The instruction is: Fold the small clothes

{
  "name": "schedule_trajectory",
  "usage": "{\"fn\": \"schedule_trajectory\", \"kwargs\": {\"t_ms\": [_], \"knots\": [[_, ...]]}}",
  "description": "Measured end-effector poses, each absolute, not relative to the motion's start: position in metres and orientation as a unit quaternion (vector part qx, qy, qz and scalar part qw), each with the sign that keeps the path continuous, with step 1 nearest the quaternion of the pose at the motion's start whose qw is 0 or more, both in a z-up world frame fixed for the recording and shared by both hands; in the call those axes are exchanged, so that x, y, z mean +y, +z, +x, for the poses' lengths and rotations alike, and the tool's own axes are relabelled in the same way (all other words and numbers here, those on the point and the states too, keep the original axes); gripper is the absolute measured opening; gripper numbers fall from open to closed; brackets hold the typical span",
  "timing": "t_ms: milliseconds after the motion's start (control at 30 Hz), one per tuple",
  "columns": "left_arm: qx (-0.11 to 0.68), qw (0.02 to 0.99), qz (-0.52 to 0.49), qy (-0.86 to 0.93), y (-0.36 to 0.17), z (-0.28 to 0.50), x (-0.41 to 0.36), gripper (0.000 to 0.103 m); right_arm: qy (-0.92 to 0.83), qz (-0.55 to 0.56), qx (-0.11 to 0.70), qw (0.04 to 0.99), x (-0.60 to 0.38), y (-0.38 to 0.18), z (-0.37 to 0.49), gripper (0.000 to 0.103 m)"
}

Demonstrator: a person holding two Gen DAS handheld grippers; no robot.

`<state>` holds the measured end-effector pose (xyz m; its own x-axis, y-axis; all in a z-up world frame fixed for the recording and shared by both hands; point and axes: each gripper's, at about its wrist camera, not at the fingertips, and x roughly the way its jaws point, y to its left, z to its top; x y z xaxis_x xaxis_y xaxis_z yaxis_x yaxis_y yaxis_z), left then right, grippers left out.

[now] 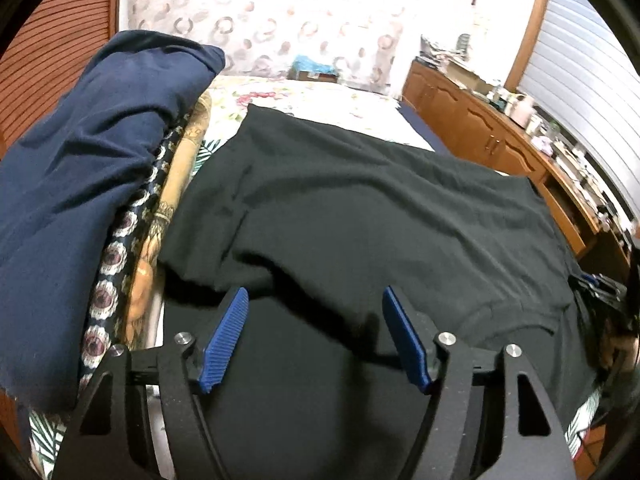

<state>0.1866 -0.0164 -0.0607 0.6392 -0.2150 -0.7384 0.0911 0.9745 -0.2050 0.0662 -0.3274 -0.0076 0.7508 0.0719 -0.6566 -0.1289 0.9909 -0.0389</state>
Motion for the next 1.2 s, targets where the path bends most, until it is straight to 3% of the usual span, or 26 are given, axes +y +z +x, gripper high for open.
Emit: {"fn": "schedule_trajectory", "kwargs": {"t_ms": [167,333,433,600,633,667,700,967,1200], "knots": [[0.419,0.903,-0.074,-0.055,-0.065,0.199,-0.014,0.069,0.054,-0.041,0.349,0.935,-0.328,-0.008,0.066,0.033],[0.424,0.902,-0.073,-0.043,-0.07,0.207,-0.009,0.057,0.053,-0.043,0.35,0.934,-0.327,-0.009,0.066,0.033],[0.426,0.902,-0.056,-0.034,-0.072,0.208,-0.01,0.043,0.053,-0.044,0.349,0.934,-0.327,-0.007,0.067,0.033],[0.424,0.903,-0.045,-0.059,-0.072,0.206,-0.009,0.009,0.042,-0.053,0.35,0.934,-0.325,-0.005,0.068,0.03],[0.424,0.902,-0.046,-0.061,-0.072,0.208,-0.009,0.008,0.05,-0.046,0.352,0.934,-0.324,-0.004,0.069,0.025],[0.422,0.903,-0.046,-0.065,-0.071,0.209,-0.009,0.005,0.057,-0.044,0.354,0.933,-0.324,-0.003,0.07,0.011],[0.418,0.905,-0.047,-0.066,-0.068,0.207,-0.008,0.005,0.055,-0.045,0.354,0.932,-0.322,-0.002,0.07,0.01],[0.365,0.927,-0.027,-0.084,-0.024,0.178,-0.013,0.004,0.073,-0.02,0.273,0.959,-0.328,0.048,0.04,0.008],[0.315,0.942,-0.031,-0.115,0.017,0.126,-0.014,0.004,0.094,-0.013,0.254,0.963,-0.342,0.073,0.007,0.008]]}}
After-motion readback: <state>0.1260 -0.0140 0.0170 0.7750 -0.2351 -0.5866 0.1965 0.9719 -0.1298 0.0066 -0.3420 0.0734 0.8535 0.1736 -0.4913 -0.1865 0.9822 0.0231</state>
